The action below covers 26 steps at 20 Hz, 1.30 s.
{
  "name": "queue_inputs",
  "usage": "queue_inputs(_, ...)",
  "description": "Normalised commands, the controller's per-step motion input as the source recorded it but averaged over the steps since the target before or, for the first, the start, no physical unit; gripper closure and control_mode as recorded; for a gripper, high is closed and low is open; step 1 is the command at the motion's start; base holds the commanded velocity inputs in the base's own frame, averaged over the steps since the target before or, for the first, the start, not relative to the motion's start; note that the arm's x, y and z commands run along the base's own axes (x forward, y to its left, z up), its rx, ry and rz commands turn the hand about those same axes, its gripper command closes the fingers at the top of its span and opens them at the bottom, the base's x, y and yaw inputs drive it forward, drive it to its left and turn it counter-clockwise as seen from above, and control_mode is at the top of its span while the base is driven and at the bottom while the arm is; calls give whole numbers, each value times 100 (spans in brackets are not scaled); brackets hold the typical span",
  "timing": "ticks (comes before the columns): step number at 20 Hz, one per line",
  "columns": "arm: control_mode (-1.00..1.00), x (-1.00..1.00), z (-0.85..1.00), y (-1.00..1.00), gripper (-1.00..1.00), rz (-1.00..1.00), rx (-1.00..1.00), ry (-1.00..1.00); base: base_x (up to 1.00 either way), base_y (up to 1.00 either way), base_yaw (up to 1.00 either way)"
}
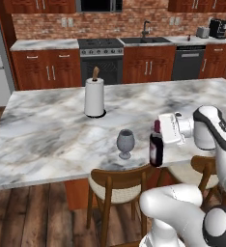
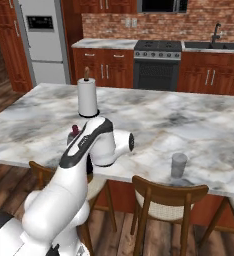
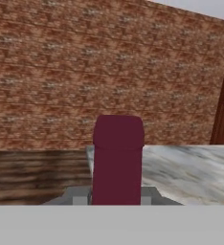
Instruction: There is a wine glass and glass cup on the dining counter. Place the wine bottle next to the wine glass and the juice bottle next to the glass cup.
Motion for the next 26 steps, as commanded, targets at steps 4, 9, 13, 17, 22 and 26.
queue_inputs(4,-100,37,0,-5,100,4,0,0,0,0,0)
queue_inputs(9,-100,41,0,-9,100,5,5,0,0,0,0)
queue_inputs(13,-100,37,-4,-13,100,5,7,0,0,0,0)
queue_inputs(17,-100,35,-9,-5,100,5,1,0,0,0,0)
queue_inputs(22,-100,34,-12,-5,100,4,0,0,0,0,0)
queue_inputs(26,-100,31,-16,0,100,1,0,0,0,0,0)
